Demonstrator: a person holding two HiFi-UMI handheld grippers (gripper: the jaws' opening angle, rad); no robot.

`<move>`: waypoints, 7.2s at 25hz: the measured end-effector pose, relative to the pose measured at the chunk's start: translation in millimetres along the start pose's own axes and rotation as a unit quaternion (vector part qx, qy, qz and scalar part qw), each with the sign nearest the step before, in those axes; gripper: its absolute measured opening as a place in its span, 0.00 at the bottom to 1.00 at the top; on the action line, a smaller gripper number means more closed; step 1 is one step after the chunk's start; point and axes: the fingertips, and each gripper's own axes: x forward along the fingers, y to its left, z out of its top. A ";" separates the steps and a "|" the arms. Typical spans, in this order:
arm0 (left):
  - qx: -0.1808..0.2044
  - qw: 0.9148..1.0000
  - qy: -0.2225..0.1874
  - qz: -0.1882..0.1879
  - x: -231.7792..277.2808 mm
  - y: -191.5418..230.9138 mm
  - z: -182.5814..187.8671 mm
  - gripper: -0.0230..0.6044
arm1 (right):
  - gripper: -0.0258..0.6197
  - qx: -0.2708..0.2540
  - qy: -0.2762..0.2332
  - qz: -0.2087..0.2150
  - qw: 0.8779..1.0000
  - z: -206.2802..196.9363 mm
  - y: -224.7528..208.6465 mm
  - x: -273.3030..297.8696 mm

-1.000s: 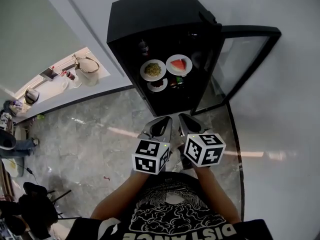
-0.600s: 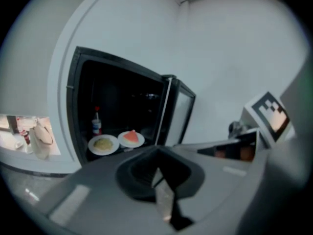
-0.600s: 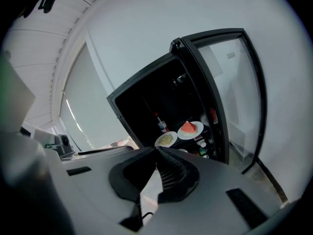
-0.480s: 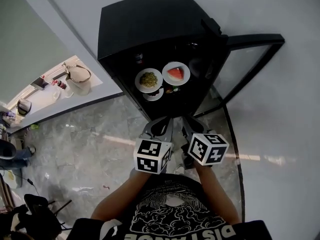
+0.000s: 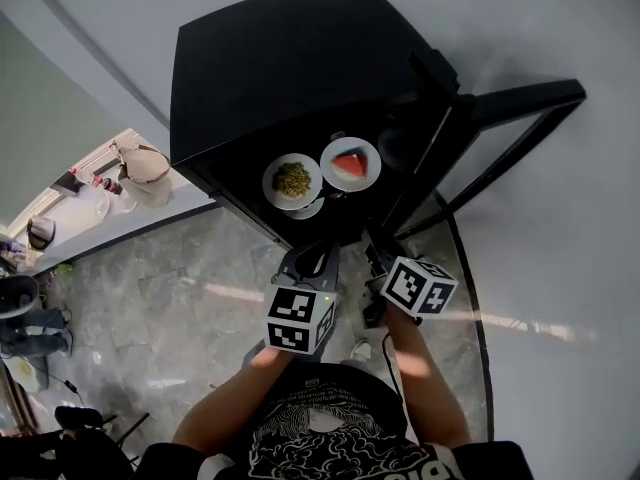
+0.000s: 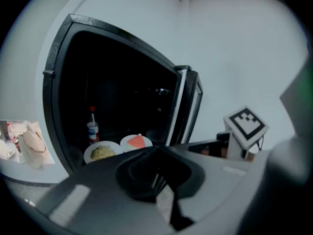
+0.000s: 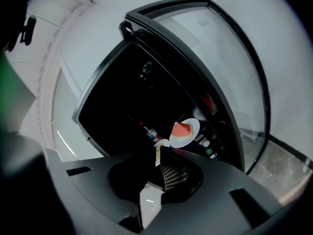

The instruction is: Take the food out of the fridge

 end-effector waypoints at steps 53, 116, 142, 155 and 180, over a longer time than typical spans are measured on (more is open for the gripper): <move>0.002 1.000 -0.001 0.006 62.6 71.9 1.3 0.04 | 0.06 0.390 -0.085 0.062 0.915 -4.4 -108.3 141.7; -0.011 0.983 -0.171 0.064 -88.4 -10.1 84.5 0.04 | 0.06 0.274 -0.004 0.209 0.939 169.9 147.1 -116.7; -0.017 0.985 -0.148 0.081 -69.7 43.7 94.8 0.04 | 0.06 0.304 -0.029 0.191 0.933 210.3 157.9 -13.3; -0.020 0.986 -0.149 0.075 -62.7 29.4 94.5 0.04 | 0.07 0.229 -0.073 0.204 0.949 205.8 147.7 -54.5; -0.018 0.987 -0.148 0.066 -74.8 -38.1 74.8 0.04 | 0.06 -0.349 -0.009 0.046 0.936 38.5 137.9 -95.1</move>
